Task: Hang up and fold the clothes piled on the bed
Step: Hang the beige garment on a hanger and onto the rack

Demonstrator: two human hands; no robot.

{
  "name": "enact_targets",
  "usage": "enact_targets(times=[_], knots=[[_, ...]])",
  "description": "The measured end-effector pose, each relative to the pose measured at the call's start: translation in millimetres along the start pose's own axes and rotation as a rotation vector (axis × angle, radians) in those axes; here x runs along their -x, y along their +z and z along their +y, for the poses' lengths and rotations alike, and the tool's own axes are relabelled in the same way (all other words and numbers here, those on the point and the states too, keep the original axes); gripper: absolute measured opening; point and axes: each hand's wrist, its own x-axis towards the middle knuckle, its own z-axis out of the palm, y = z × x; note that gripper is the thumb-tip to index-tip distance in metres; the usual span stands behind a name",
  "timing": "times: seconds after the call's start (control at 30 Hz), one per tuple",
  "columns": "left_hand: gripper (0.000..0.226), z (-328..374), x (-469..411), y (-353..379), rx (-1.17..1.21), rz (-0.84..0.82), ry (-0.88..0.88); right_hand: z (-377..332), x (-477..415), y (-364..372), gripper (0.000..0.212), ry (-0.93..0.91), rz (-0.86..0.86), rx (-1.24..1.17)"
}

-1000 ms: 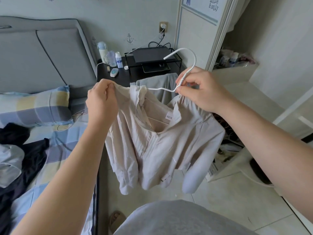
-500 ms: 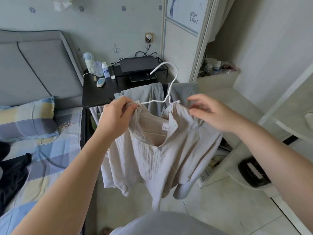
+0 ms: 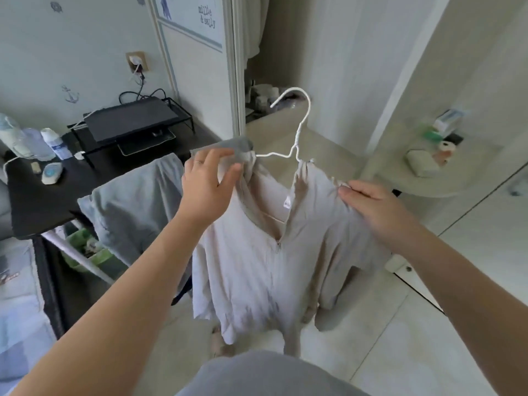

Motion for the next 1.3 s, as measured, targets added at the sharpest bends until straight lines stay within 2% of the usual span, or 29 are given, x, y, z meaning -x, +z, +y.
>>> enact_targets(times=[0.1, 0.2, 0.27, 0.43, 0.6, 0.8, 0.9, 1.0, 1.07, 1.17, 1.3], knots=[[0.042, 10.3, -29.3, 24.9, 0.132, -0.093, 0.120, 0.5, -9.4, -9.1, 0.055, 0.067, 0.161, -0.159], [0.044, 15.5, -57.5, 45.0, 0.276, -0.234, 0.120, -5.1, -28.1, -11.3, 0.068, 0.050, 0.249, -0.179], [0.041, 18.1, -81.9, 56.2, 0.354, -0.311, 0.140, -11.3, -49.2, -9.8, 0.068, 0.022, 0.309, -0.210], [0.024, 24.1, -152.4, 61.4, 0.483, -0.503, 0.221, -39.7, -118.2, -4.9, 0.031, -0.011, 0.476, -0.306], [0.022, 18.7, -226.4, 48.6, 0.527, -0.612, 0.294, -78.1, -211.3, 2.4, 0.022, -0.102, 0.616, -0.316], [0.029, 25.8, -297.5, 33.3, 0.620, -0.610, 0.400, -121.4, -310.0, 1.8, 0.017, -0.176, 0.686, -0.410], [0.039, 32.3, -330.4, 22.1, 0.587, -0.602, 0.443, -150.1, -351.1, -10.9, 0.026, -0.227, 0.689, -0.396], [0.050, 42.2, -365.8, 11.4, 0.560, -0.578, 0.480, -183.3, -391.9, -25.5, 0.019, -0.302, 0.693, -0.389], [0.048, 50.5, -388.0, 6.7, 0.546, -0.537, 0.509, -205.4, -418.6, -35.4, 0.009, -0.339, 0.694, -0.383], [0.040, 62.1, -422.1, 5.1, 0.519, -0.430, 0.535, -235.8, -454.3, -55.8, 0.020, -0.394, 0.738, -0.249], [0.023, 83.6, -477.2, 3.8, 0.393, -0.256, 0.580, -271.8, -499.8, -96.9, 0.023, -0.430, 0.753, -0.169]])
